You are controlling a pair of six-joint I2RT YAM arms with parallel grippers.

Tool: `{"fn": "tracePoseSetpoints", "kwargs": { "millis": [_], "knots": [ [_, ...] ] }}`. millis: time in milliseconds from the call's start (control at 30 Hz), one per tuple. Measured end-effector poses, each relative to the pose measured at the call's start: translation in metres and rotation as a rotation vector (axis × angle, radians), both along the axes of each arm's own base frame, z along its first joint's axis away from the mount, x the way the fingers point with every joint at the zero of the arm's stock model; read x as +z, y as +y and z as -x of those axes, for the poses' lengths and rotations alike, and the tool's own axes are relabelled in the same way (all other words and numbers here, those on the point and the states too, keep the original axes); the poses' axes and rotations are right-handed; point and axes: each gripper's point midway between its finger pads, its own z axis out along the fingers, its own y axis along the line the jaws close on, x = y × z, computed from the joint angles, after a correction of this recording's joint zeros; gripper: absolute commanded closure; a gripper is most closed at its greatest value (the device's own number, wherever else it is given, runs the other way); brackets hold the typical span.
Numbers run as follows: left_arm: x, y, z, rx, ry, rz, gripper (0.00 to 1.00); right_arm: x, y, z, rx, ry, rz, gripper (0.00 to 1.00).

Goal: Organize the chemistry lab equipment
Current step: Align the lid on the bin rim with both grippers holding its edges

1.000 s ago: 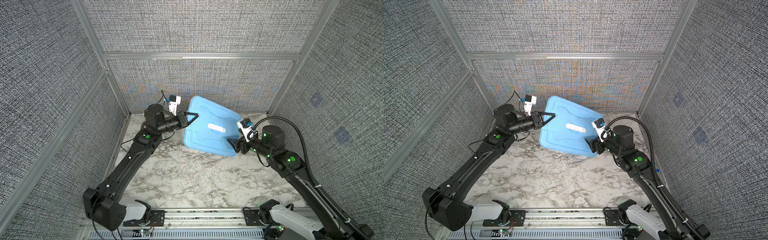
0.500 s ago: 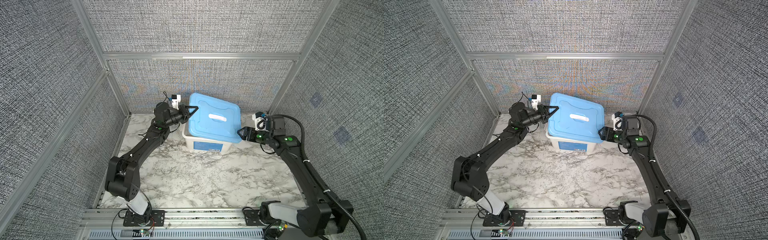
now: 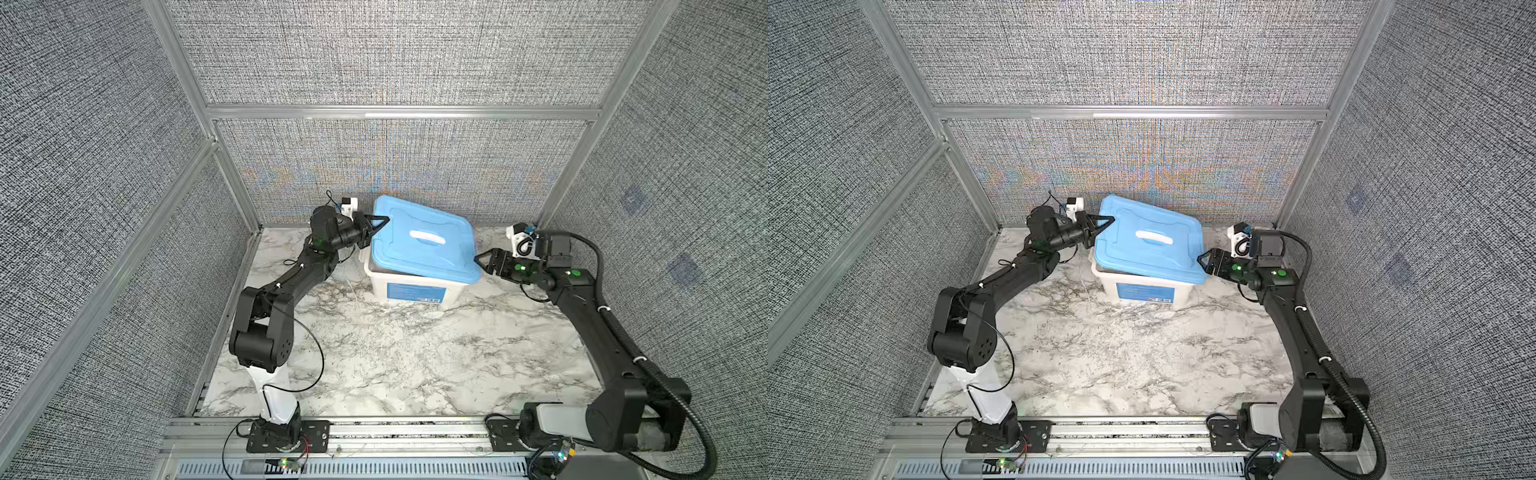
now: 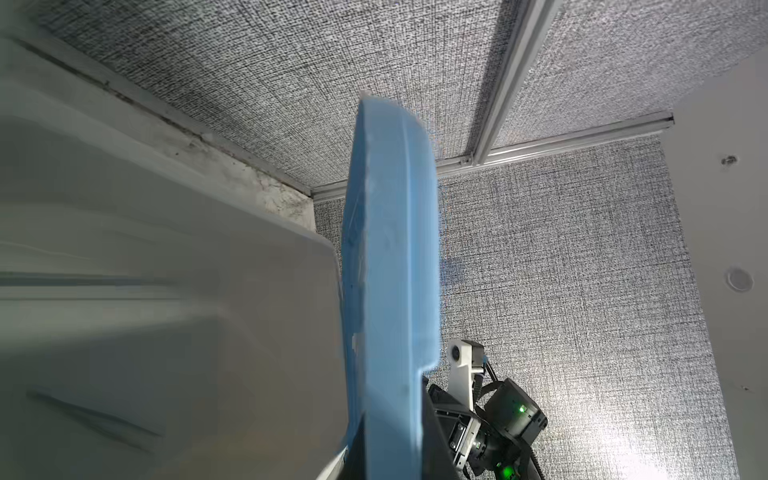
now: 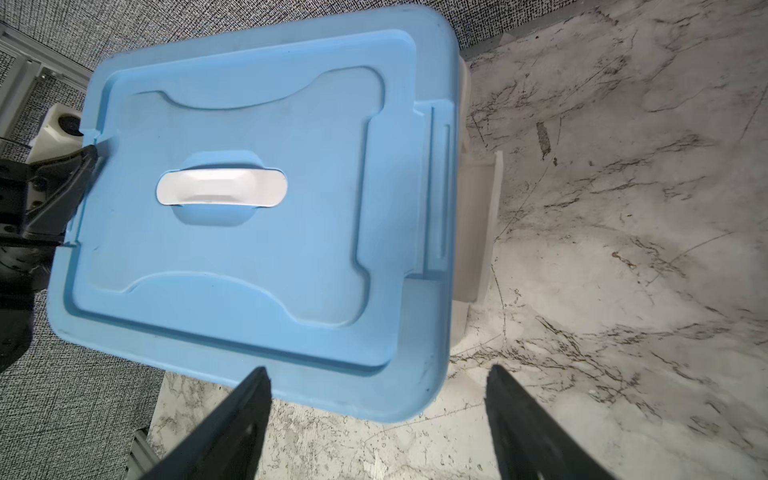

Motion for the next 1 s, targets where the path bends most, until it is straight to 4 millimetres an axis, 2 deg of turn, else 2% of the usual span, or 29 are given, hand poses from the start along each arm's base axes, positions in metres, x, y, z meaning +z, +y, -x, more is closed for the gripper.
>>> {"fn": "tracePoseSetpoints", "kwargs": {
  "millis": [133,233,300,567,767,900,1000],
  "knots": [
    [-0.012,0.004,-0.001,-0.013,0.042,-0.052,0.91,-0.013,0.001,-0.008,0.006,0.035,-0.001,0.21],
    [-0.020,0.006,0.001,-0.024,0.065,-0.096,0.82,-0.017,0.004,-0.012,0.019,0.042,-0.001,0.21],
    [-0.027,0.008,0.002,-0.025,0.088,-0.118,0.80,-0.019,0.007,-0.013,0.027,0.043,0.001,0.21],
    [-0.061,0.037,-0.004,0.027,0.173,-0.217,0.75,-0.030,0.016,-0.022,0.047,0.050,0.052,0.25],
    [-0.066,0.045,-0.007,0.050,0.158,-0.306,0.73,-0.039,0.021,-0.030,0.054,0.059,0.091,0.34],
    [-0.067,0.049,-0.009,0.055,0.125,-0.364,0.73,-0.039,0.021,-0.033,0.043,0.049,0.118,0.35],
    [-0.075,0.051,-0.010,0.057,0.122,-0.399,0.73,-0.039,0.021,-0.034,0.037,0.045,0.132,0.35]
  ]
}}
